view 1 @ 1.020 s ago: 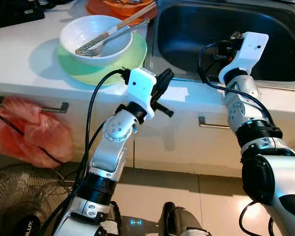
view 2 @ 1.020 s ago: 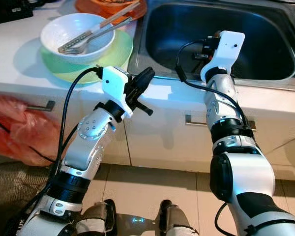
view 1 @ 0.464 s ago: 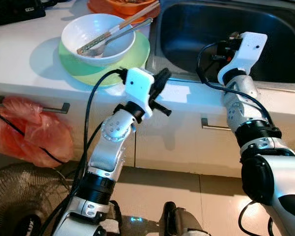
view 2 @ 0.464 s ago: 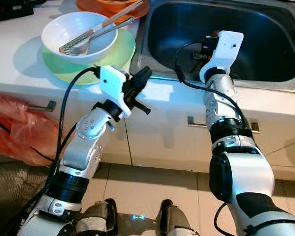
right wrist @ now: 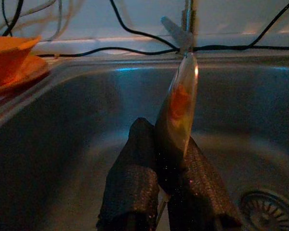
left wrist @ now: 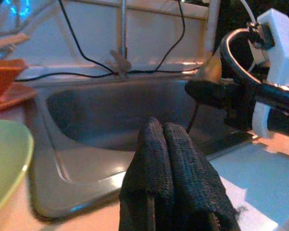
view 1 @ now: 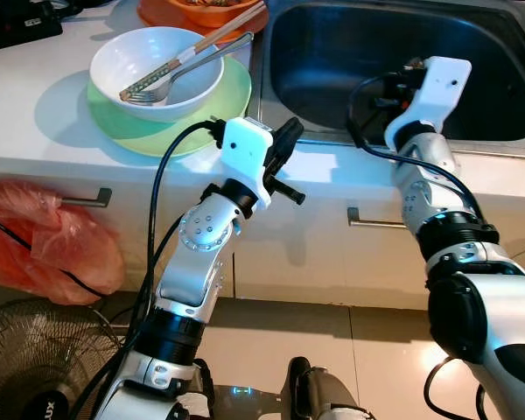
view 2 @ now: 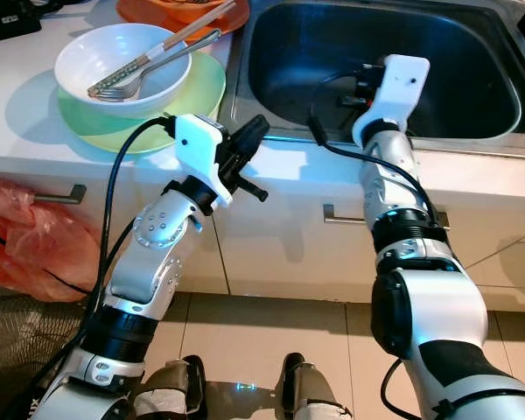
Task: Kitchen organization
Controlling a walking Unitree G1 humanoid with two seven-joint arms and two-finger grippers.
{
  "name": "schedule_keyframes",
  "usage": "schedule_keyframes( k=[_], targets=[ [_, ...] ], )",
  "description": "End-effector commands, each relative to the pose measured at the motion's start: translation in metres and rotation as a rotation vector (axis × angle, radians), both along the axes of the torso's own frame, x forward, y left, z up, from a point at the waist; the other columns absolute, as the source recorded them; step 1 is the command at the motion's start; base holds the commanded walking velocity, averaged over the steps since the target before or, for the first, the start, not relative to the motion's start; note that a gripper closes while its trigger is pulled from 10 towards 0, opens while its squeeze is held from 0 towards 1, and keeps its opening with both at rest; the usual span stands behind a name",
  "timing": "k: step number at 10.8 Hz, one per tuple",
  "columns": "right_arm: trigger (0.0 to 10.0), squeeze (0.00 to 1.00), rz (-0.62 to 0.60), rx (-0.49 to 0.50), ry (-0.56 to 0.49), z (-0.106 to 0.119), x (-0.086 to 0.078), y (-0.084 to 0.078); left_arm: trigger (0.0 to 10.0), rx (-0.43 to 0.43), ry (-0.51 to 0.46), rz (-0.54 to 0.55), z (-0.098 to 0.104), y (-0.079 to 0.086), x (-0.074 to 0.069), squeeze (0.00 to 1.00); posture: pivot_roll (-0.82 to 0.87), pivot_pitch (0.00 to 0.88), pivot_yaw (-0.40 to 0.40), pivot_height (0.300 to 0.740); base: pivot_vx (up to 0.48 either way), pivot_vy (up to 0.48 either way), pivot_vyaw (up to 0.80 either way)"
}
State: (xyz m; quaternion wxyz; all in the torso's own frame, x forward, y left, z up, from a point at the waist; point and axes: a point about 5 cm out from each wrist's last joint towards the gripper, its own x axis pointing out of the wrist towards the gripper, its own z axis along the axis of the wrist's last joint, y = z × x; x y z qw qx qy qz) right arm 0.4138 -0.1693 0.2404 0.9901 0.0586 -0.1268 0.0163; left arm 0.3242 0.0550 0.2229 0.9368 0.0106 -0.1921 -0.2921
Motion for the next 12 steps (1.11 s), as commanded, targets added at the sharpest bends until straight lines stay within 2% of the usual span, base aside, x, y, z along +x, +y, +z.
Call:
schedule_keyframes(
  k=[1,3,6,12],
  targets=[
    [10.0,0.00,0.007,-0.006,-0.004,0.001,0.000,0.003,10.0,0.005,0.006,0.015,-0.001,0.002,-0.002,0.00,0.20,0.224,-0.054,0.740,0.000,0.000,0.00],
    [10.0,0.00,0.020,-0.005,0.013,-0.006,0.000,0.011,10.0,0.010,0.009,0.030,-0.001,0.007,0.000,0.00,0.20,0.220,-0.045,0.740,0.000,0.000,0.00],
    [10.0,0.00,0.034,-0.007,0.003,-0.006,-0.001,0.015,10.0,0.012,0.020,0.049,-0.003,0.011,0.000,0.00,0.20,0.227,-0.043,0.740,0.000,0.000,0.00],
    [10.0,0.00,0.005,-0.006,0.009,-0.005,0.000,0.011,10.0,0.011,0.027,0.028,-0.004,0.007,-0.002,0.00,0.20,0.212,-0.046,0.740,0.000,0.000,0.00]
  ],
)
